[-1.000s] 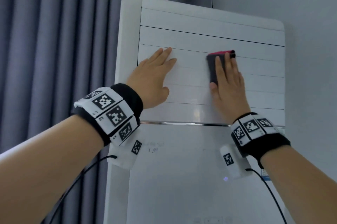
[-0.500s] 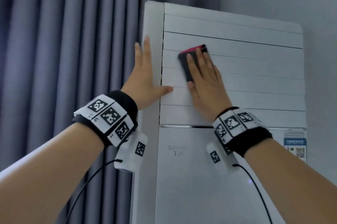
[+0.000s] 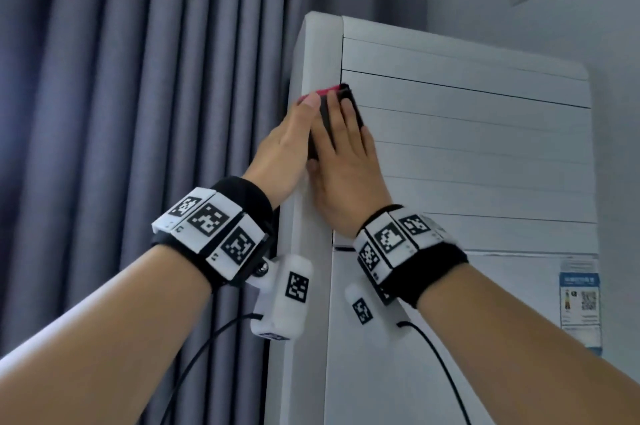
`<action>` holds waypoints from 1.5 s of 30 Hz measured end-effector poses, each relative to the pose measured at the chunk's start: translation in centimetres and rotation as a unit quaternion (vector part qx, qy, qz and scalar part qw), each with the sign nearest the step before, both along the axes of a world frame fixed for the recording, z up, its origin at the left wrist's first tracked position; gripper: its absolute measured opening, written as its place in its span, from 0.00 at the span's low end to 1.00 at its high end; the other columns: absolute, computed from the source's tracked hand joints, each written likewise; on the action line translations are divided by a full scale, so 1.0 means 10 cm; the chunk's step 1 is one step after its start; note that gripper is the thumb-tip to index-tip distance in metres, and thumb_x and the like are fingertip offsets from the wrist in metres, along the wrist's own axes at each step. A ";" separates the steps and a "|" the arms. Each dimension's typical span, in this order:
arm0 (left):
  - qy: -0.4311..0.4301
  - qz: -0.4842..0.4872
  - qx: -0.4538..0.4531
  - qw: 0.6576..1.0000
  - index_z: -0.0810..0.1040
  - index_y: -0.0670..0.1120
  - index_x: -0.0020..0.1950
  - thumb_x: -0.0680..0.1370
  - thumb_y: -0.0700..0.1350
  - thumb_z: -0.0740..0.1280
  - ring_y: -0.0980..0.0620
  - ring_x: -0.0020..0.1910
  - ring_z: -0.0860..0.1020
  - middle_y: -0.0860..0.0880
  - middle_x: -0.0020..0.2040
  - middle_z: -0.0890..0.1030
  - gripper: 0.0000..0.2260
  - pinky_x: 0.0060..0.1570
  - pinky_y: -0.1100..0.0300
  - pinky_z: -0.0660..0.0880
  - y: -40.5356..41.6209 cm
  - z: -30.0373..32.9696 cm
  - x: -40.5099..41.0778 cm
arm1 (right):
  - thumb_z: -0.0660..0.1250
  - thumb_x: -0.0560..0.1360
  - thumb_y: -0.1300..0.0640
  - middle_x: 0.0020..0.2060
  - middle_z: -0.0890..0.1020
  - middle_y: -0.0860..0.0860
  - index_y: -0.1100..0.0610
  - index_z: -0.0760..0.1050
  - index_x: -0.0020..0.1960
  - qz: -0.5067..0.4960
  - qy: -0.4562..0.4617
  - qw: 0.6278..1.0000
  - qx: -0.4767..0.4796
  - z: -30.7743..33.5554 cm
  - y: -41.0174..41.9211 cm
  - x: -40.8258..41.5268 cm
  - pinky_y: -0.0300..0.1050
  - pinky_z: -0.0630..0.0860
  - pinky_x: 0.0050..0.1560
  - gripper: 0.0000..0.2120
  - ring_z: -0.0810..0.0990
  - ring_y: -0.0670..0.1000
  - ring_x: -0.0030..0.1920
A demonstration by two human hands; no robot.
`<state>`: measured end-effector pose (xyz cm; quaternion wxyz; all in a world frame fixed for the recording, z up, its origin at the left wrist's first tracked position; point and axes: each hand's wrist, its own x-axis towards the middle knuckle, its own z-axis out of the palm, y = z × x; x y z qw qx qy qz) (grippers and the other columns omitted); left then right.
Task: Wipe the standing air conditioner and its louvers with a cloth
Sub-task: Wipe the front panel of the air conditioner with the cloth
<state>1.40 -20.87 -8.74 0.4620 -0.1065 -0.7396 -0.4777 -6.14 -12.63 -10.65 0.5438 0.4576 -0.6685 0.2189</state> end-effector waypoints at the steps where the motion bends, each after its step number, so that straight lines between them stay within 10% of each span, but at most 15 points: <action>1: 0.001 0.001 0.001 1.000 0.73 0.59 0.65 0.64 0.71 0.55 0.64 0.60 0.74 0.58 0.63 0.78 0.33 0.63 0.61 0.67 -0.01 0.00 0.00 | 0.52 0.78 0.57 0.76 0.42 0.53 0.53 0.41 0.75 0.005 0.008 1.000 0.014 0.01 0.02 0.00 0.47 0.39 0.72 0.30 0.38 0.51 0.75; 15: 0.005 0.009 0.021 1.000 0.69 0.54 0.70 0.62 0.70 0.52 0.59 0.70 0.65 0.57 0.70 0.70 0.39 0.71 0.50 0.59 -0.12 0.00 0.00 | 0.53 0.78 0.57 0.76 0.42 0.55 0.54 0.40 0.75 -0.045 -0.020 0.998 -0.033 0.21 0.22 -0.21 0.53 0.44 0.73 0.31 0.40 0.55 0.75; 21: 0.041 -0.006 0.009 0.999 0.77 0.67 0.55 0.75 0.50 0.54 0.70 0.53 0.72 0.69 0.47 0.79 0.17 0.68 0.53 0.66 -0.16 -0.01 0.01 | 0.52 0.77 0.56 0.76 0.44 0.55 0.55 0.43 0.75 -0.018 0.029 0.999 0.010 0.26 -0.08 0.02 0.51 0.44 0.73 0.30 0.41 0.53 0.75; 28: 0.024 0.051 -0.108 0.993 0.74 0.58 0.62 0.74 0.37 0.60 0.52 0.57 0.77 0.54 0.58 0.79 0.21 0.65 0.52 0.71 -0.27 0.09 0.09 | 0.54 0.78 0.58 0.75 0.42 0.58 0.58 0.41 0.75 -0.076 -0.043 0.994 -0.069 0.46 0.46 -0.43 0.54 0.46 0.74 0.31 0.42 0.57 0.75; 34: 0.009 0.244 -0.273 0.931 0.51 0.48 0.77 0.76 0.43 0.63 0.48 0.71 0.63 0.46 0.75 0.58 0.32 0.69 0.55 0.62 0.03 0.45 0.05 | 0.54 0.78 0.58 0.75 0.43 0.58 0.57 0.42 0.75 -0.070 -0.021 0.996 -0.052 0.74 0.33 -0.29 0.53 0.46 0.74 0.30 0.42 0.57 0.75; 45: -0.035 0.340 -0.273 0.899 0.51 0.56 0.75 0.75 0.44 0.65 0.42 0.71 0.61 0.45 0.77 0.47 0.33 0.66 0.49 0.66 0.11 0.55 -0.12 | 0.53 0.79 0.57 0.76 0.42 0.56 0.56 0.40 0.75 -0.086 -0.017 0.995 -0.056 0.78 0.56 -0.57 0.53 0.46 0.74 0.30 0.42 0.55 0.75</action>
